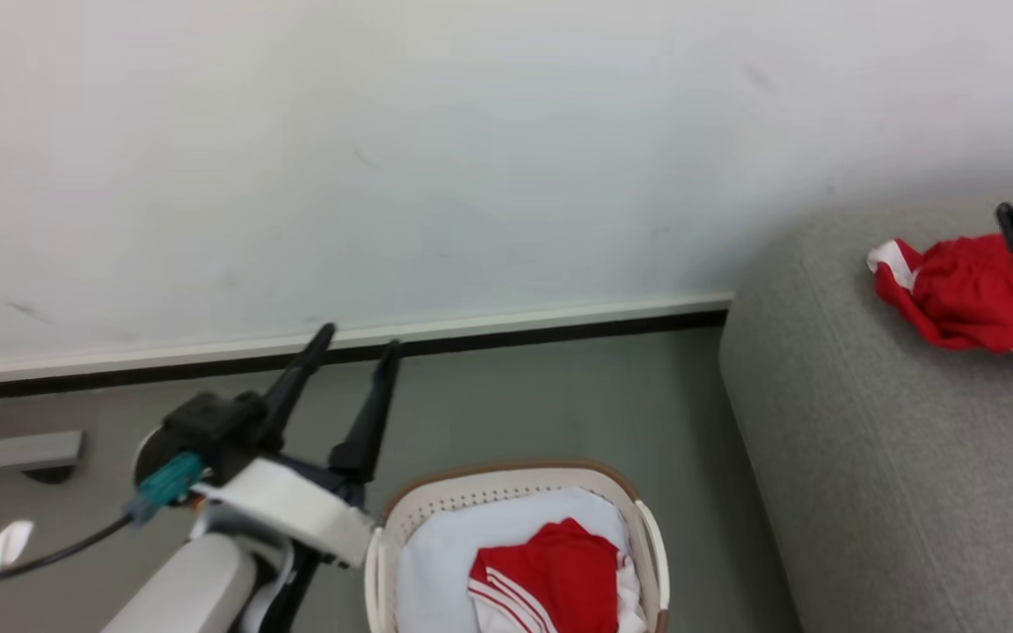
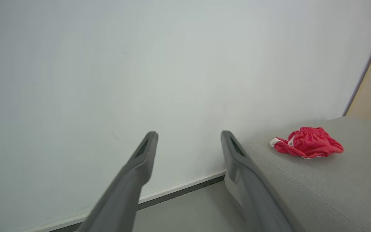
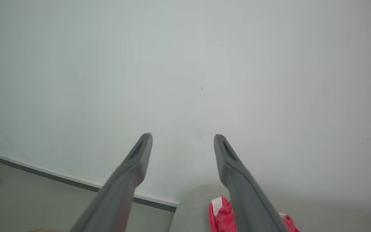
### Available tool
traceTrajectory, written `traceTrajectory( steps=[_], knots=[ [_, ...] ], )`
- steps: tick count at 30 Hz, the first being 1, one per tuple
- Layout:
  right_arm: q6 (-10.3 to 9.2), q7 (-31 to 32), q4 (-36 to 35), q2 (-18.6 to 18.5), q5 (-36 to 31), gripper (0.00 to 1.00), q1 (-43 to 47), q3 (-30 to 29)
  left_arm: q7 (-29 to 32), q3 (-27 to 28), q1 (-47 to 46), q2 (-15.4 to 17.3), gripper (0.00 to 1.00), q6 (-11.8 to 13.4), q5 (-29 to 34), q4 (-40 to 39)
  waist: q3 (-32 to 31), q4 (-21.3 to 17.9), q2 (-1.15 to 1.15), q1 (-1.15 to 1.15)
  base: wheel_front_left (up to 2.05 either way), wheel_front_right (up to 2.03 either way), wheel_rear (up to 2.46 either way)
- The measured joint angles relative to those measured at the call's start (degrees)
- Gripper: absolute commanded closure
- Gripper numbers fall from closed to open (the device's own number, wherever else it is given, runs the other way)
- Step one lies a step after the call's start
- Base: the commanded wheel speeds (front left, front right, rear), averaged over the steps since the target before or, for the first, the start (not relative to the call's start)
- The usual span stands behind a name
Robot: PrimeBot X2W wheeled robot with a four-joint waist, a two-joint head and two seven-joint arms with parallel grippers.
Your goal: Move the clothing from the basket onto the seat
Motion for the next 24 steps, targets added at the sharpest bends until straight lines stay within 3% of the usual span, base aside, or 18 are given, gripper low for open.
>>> traceTrajectory(
  steps=[7, 11, 18, 24],
  knots=[
    [0.00, -8.64, -3.25, 14.47, -6.58, 0.00, 13.22, -12.89, 0.00, 9.29, 10.42, -1.01, 0.00, 2.22, 1.20, -2.43, -3.06, 2.77, 0.00, 0.00, 0.00, 0.00, 0.00],
    [0.00, -12.14, -4.28, 21.81, -11.26, 0.00, 21.15, -15.36, 0.00, 15.37, 16.28, -2.83, 0.00, 2.92, 2.99, -4.10, -3.91, 3.65, 0.00, 0.01, 0.00, 0.00, 0.00],
    [0.00, -16.30, -3.35, 28.31, -18.74, 0.00, 28.53, -15.50, 0.00, 23.49, 22.47, -7.86, 0.00, 1.33, 9.89, -5.27, -4.01, 3.82, 0.00, 0.01, 0.00, 0.00, 0.00],
    [0.00, -17.08, -0.38, 32.48, -22.34, 0.00, 30.78, -12.73, 0.00, 28.50, 26.38, -13.00, 0.00, -2.47, 14.16, -3.56, -3.78, 3.61, 0.00, 0.01, 0.00, 0.00, 0.00]
  ],
)
